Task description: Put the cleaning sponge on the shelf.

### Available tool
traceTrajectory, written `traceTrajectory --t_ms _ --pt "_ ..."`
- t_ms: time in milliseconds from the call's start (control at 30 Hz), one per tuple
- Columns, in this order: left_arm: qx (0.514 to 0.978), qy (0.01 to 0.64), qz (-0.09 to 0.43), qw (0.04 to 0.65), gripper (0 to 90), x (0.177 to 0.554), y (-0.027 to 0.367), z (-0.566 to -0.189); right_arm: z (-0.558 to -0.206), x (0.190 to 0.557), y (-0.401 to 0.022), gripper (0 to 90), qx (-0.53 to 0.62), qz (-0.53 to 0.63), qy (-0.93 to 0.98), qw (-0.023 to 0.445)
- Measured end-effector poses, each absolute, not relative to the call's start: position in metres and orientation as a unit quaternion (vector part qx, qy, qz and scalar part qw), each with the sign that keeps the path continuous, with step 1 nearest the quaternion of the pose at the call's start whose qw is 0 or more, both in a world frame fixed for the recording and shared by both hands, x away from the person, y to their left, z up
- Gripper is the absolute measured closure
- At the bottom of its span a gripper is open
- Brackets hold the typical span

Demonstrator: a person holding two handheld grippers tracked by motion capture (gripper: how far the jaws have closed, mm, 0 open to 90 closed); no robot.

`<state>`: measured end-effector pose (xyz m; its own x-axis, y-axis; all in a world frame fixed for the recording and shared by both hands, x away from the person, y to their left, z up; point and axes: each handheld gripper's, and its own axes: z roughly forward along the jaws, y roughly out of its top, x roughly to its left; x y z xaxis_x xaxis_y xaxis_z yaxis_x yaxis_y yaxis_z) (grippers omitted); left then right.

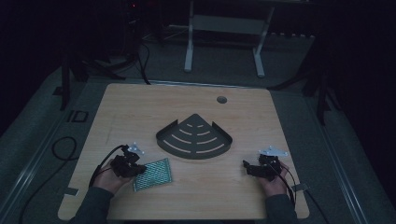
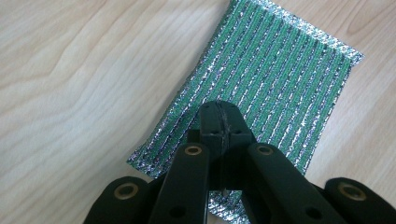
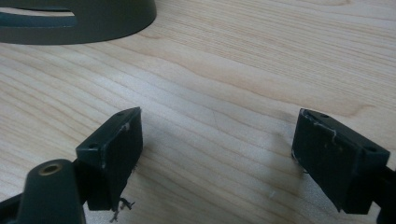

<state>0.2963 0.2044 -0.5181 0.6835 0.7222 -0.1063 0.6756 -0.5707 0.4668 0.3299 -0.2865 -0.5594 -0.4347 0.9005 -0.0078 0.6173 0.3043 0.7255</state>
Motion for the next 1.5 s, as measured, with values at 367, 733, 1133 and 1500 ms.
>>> traceTrajectory --t_ms 367,733,1133,1500 --pt "0.884 0.405 0.031 0.229 87.5 0.281 0.212 -0.516 -0.559 0.33 -0.287 15.9 0.487 0.332 0.779 0.213" --pt "0.886 0.401 0.018 0.232 80.3 0.286 0.206 -0.511 -0.559 0.33 -0.287 15.9 0.487 0.332 0.779 0.213" --pt "0.901 0.38 0.005 0.21 75.2 0.324 0.19 -0.498 -0.559 0.33 -0.287 15.9 0.487 0.333 0.779 0.213" --pt "0.917 0.358 -0.035 0.171 80.0 0.348 0.191 -0.499 -0.559 0.33 -0.286 15.9 0.487 0.333 0.779 0.213"
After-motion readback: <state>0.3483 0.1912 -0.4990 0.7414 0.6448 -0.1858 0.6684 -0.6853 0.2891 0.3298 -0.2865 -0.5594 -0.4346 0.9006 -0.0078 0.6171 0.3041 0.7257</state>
